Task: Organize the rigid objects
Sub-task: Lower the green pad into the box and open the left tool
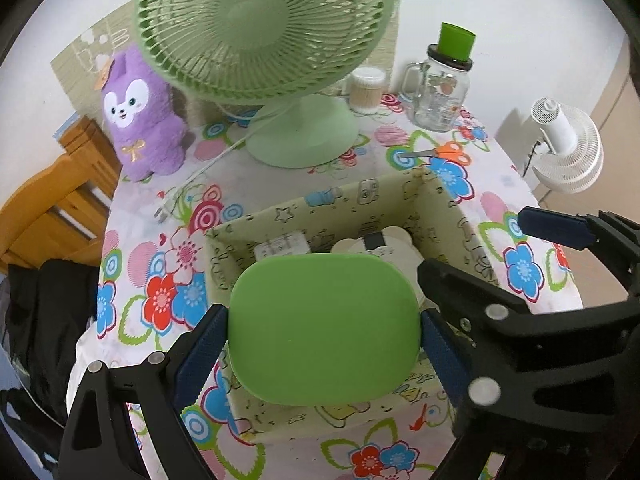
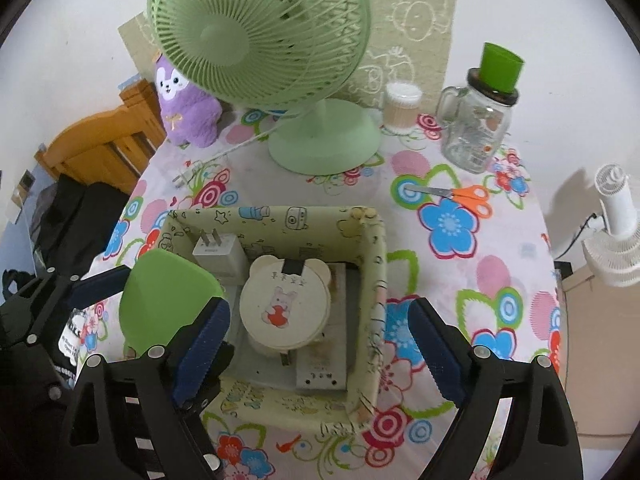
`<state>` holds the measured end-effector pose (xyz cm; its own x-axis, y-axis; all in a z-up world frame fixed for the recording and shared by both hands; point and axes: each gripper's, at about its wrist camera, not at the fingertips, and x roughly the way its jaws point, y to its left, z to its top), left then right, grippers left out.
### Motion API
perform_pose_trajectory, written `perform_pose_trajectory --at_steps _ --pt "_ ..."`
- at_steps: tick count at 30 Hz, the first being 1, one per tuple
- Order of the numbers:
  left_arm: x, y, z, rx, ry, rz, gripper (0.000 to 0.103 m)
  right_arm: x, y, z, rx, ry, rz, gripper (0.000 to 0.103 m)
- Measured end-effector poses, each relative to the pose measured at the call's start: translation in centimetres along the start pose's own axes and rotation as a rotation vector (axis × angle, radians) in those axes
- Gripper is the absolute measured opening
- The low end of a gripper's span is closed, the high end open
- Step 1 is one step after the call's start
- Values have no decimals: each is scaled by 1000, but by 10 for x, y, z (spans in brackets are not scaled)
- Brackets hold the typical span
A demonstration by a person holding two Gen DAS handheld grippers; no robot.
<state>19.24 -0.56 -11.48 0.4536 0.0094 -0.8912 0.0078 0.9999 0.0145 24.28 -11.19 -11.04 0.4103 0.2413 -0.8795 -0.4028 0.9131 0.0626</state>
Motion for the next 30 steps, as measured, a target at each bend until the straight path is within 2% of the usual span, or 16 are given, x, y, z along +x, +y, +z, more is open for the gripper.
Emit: perform_pose_trajectory --at_steps 9,30 --pt "13 -3 -1 30 16 -17 95 -6 -5 -8 15 -2 -35 92" --pt "53 4 -13 43 94 -42 95 29 2 -14 8 86 -44 92"
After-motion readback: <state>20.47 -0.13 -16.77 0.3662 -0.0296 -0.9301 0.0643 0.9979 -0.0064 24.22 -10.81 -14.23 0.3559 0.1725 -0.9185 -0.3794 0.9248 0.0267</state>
